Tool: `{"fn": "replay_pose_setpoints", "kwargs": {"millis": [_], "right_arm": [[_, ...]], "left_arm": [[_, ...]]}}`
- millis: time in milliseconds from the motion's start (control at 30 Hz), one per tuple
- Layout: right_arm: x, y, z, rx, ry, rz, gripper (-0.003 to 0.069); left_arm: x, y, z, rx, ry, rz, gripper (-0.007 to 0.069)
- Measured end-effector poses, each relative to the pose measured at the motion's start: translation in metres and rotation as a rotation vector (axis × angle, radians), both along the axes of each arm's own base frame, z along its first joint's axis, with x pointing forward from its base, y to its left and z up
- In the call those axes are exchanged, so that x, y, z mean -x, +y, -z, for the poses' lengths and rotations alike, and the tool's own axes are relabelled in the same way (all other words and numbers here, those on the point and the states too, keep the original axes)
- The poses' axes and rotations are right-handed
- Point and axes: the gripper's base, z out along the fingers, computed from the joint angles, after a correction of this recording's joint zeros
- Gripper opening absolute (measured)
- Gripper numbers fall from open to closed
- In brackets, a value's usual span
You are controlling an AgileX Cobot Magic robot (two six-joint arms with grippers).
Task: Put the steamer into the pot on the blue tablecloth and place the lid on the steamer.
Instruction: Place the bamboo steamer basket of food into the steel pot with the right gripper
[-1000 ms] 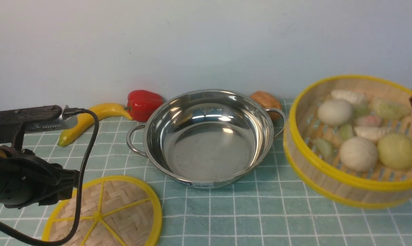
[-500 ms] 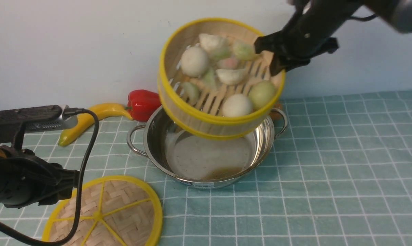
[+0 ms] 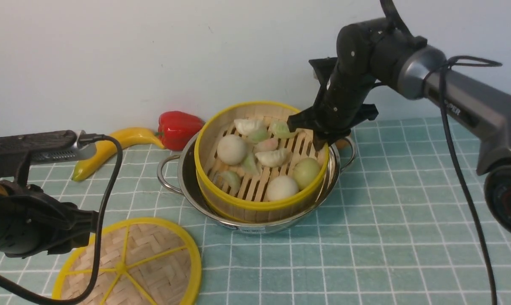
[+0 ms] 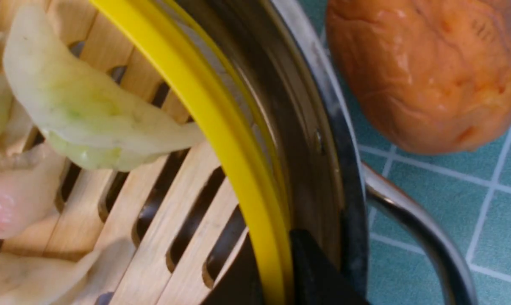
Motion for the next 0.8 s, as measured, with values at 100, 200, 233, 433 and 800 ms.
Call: {"fn": "replay_pose_setpoints", "kwargs": {"millis": [100,200,233,433,800], "right_arm": [[0.0,0.0,0.001,-0.001,0.002,0.001,0.0062],[-0.001,0.0,0.003,0.001,0.005,0.001,0.0062],[-0.001,0.001,0.006,0.002,0.008,0.001,0.0062],[-0.004,0.003,0.02,-0.002,0.031,0.009,0.0062],[-0.003,0.008,0.021,-0.064,0.054,0.012,0.0168]], "left_arm": [[0.0,0.0,0.0,0.0,0.0,0.0,0.0243],[0.0,0.0,0.0,0.0,0.0,0.0,0.0243],[0.0,0.0,0.0,0.0,0.0,0.0,0.0243],[-0.002,0.0,-0.001,-0.002,-0.021,-0.002,0.0243],[-0.002,0.0,-0.001,0.005,-0.021,-0.004,0.0243]]}}
